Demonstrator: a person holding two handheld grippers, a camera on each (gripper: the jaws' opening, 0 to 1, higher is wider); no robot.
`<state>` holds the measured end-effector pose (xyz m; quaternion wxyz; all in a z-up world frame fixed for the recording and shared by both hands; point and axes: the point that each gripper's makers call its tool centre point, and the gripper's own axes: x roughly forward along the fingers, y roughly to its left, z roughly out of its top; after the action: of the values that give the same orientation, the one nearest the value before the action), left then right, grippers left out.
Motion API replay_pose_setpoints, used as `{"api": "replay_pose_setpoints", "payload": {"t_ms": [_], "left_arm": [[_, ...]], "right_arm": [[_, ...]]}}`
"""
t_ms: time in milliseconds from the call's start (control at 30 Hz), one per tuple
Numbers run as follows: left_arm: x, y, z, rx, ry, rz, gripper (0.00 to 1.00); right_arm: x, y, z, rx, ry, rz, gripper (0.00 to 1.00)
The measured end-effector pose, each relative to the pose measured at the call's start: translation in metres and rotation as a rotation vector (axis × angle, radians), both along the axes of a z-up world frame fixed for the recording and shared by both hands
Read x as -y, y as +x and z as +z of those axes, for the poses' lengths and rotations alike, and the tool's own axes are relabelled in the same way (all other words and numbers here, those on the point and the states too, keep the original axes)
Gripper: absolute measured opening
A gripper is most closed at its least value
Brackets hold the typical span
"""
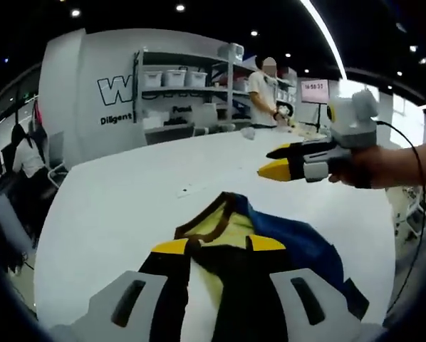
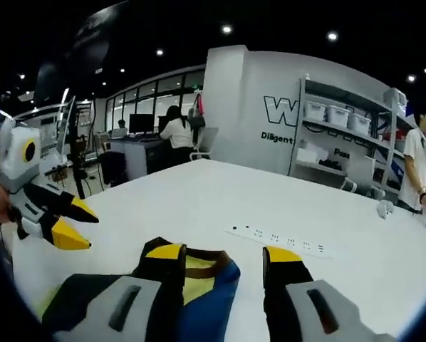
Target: Fold the garment on the visible template until the final outline fits inside the template.
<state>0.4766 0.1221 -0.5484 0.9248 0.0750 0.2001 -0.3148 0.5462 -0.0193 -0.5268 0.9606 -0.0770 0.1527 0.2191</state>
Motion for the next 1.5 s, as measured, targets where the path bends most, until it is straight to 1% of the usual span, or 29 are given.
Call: {"api": "replay_pose_setpoints", "payload": {"t_ms": [33, 67, 100, 133, 167, 200, 233, 267, 300, 333, 400, 467, 500, 600, 700, 767, 833, 900, 1000, 1033, 1067, 1100, 1133, 1167, 1200, 1333, 1433, 1467, 1500], "left_arm": [[0.002, -0.008, -0.004, -0.014, 0.013, -0.021, 0.27], [0.003, -0.013, -0.006, -0.024, 0.009, -0.028, 0.27], [0.004, -0.019, -0.009, -0.037, 0.013, -0.043, 0.26], [0.004, -0.021, -0.010, -0.041, 0.018, -0.045, 0.26], [0.003, -0.028, -0.013, -0.050, 0.028, -0.042, 0.26], [0.004, -0.030, -0.014, -0.051, 0.028, -0.043, 0.26], [0.005, -0.036, -0.014, -0.051, 0.018, -0.052, 0.27], [0.005, -0.040, -0.014, -0.053, 0.010, -0.053, 0.26], [0.006, -0.044, -0.016, -0.055, 0.011, -0.055, 0.26], [0.006, -0.049, -0.017, -0.054, 0.024, -0.061, 0.26], [0.006, -0.055, -0.021, -0.063, 0.021, -0.058, 0.28], [0.010, -0.066, -0.024, -0.088, -0.010, -0.066, 0.28], [0.010, -0.068, -0.025, -0.089, -0.008, -0.066, 0.29], [0.013, -0.083, -0.035, -0.114, -0.007, -0.079, 0.31], [0.017, -0.096, -0.040, -0.130, -0.026, -0.103, 0.29], [0.018, -0.107, -0.045, -0.151, -0.028, -0.111, 0.31], [0.019, -0.111, -0.046, -0.150, -0.023, -0.115, 0.32], [0.021, -0.120, -0.049, -0.142, 0.001, -0.137, 0.31], [0.022, -0.130, -0.057, -0.158, 0.037, -0.156, 0.36], [0.020, -0.133, -0.060, -0.158, 0.055, -0.154, 0.36], [0.013, -0.131, -0.063, -0.165, 0.073, -0.104, 0.36], [0.010, -0.132, -0.065, -0.164, 0.080, -0.091, 0.34], [0.013, -0.135, -0.066, -0.170, 0.071, -0.110, 0.35], [0.011, -0.139, -0.068, -0.198, 0.054, -0.095, 0.35], [0.012, -0.140, -0.067, -0.205, 0.047, -0.094, 0.36], [0.019, -0.148, -0.065, -0.205, 0.045, -0.117, 0.36], [0.022, -0.149, -0.067, -0.208, 0.032, -0.115, 0.36], [0.023, -0.149, -0.072, -0.216, 0.043, -0.110, 0.36], [0.022, -0.148, -0.075, -0.205, 0.064, -0.106, 0.36]], "right_arm": [[-0.002, -0.003, 0.001, -0.001, 0.001, 0.011, 0.37], [-0.005, -0.008, 0.000, -0.004, -0.018, 0.045, 0.38], [-0.006, -0.013, -0.001, -0.014, -0.018, 0.051, 0.40], [-0.006, -0.015, -0.001, -0.017, -0.015, 0.054, 0.41], [-0.008, -0.024, -0.004, -0.027, -0.013, 0.078, 0.41], [-0.008, -0.025, -0.004, -0.028, -0.014, 0.079, 0.41], [-0.008, -0.030, -0.003, -0.013, -0.024, 0.085, 0.41], [-0.006, -0.033, -0.003, -0.008, -0.029, 0.076, 0.38], [-0.001, -0.036, 0.001, 0.025, -0.071, 0.063, 0.33], [0.002, -0.038, 0.003, 0.037, -0.102, 0.055, 0.32], [0.000, -0.044, 0.007, 0.034, -0.052, 0.058, 0.34], [0.002, -0.048, 0.009, 0.035, -0.047, 0.051, 0.33], [0.002, -0.050, 0.010, 0.036, -0.043, 0.051, 0.33], [0.003, -0.058, 0.013, 0.039, -0.009, 0.035, 0.34], [0.002, -0.067, 0.009, 0.033, -0.002, 0.037, 0.33], [0.002, -0.075, 0.004, 0.022, 0.001, 0.039, 0.33], [0.003, -0.080, 0.002, 0.021, -0.005, 0.038, 0.33], [0.007, -0.088, 0.001, 0.043, -0.008, 0.014, 0.31], [0.007, -0.095, -0.005, 0.014, 0.037, 0.008, 0.32], [0.007, -0.098, -0.007, 0.005, 0.051, 0.010, 0.30], [0.008, -0.100, -0.007, 0.008, 0.056, 0.003, 0.30], [0.009, -0.100, -0.007, 0.011, 0.059, -0.003, 0.31], [0.009, -0.101, -0.007, 0.010, 0.061, -0.005, 0.31], [0.009, -0.102, -0.009, 0.006, 0.066, -0.003, 0.31], [0.009, -0.103, -0.009, 0.004, 0.068, -0.003, 0.31], [0.009, -0.111, -0.018, -0.018, 0.075, -0.013, 0.30], [0.009, -0.115, -0.023, -0.023, 0.075, -0.018, 0.30], [0.009, -0.116, -0.025, -0.026, 0.077, -0.019, 0.30], [0.007, -0.119, -0.027, -0.033, 0.080, -0.018, 0.29]]}}
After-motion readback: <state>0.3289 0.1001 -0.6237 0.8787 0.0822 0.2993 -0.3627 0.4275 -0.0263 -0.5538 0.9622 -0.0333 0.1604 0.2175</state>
